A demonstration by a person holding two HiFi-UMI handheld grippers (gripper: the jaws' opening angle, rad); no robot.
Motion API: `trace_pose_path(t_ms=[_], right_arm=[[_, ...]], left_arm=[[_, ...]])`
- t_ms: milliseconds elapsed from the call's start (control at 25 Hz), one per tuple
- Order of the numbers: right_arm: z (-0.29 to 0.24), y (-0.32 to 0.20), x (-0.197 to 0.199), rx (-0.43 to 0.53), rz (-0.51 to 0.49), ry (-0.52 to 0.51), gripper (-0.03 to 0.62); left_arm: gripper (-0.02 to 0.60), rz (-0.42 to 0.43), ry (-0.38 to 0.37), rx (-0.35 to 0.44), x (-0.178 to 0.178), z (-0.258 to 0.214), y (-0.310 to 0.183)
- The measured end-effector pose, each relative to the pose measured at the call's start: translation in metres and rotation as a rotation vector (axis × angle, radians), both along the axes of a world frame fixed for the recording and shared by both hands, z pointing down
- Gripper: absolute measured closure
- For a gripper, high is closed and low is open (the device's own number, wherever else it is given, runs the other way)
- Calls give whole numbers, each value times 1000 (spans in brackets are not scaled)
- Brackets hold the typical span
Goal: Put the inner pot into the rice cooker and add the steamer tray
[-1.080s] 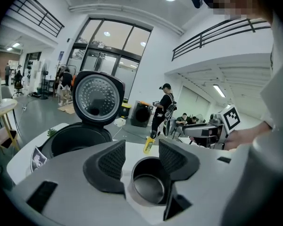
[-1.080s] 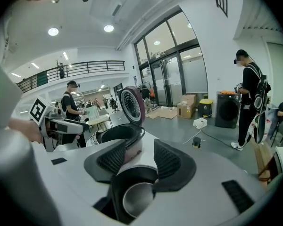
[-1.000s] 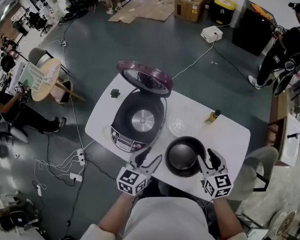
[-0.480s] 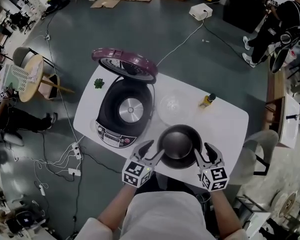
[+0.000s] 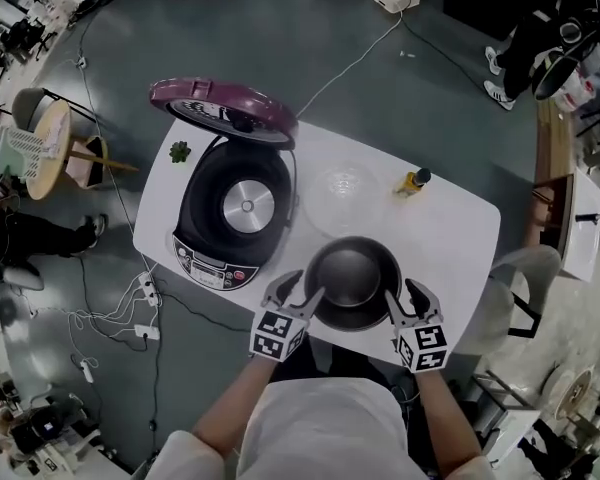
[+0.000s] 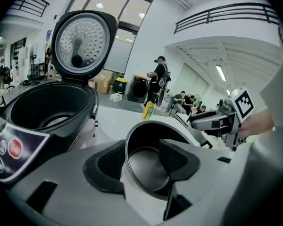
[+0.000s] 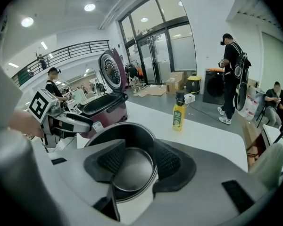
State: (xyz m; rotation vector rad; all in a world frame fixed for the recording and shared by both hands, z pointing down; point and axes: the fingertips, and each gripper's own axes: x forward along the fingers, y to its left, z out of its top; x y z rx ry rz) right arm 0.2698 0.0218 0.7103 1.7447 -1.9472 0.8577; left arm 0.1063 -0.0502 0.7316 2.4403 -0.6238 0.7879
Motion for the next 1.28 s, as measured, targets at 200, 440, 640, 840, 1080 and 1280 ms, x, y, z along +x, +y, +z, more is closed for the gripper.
trace_pose_path(t_ms=[200,440,640,840,1080,1280], right_arm=[[27,4,7,-54,3,8,391],[58,6,11,-106,8,11,391],[83,10,7,-166,-21,18,391],[97,10,7,-208,-22,24,424],[101,12,9,-252,51,-26,519],[91,16,7,-250,69,-24,525]], left_arm=[[342,-20,-43,-38,-2,29,2],[342,-27,-87,-82,-4,58,7],[350,-20,-126,-116,-4,76,13],[413,-28,-154,-135,-5,83,13],[474,-58,-194,-133,-8,83,13],[488,-76,-200,-131,-11,74,15]])
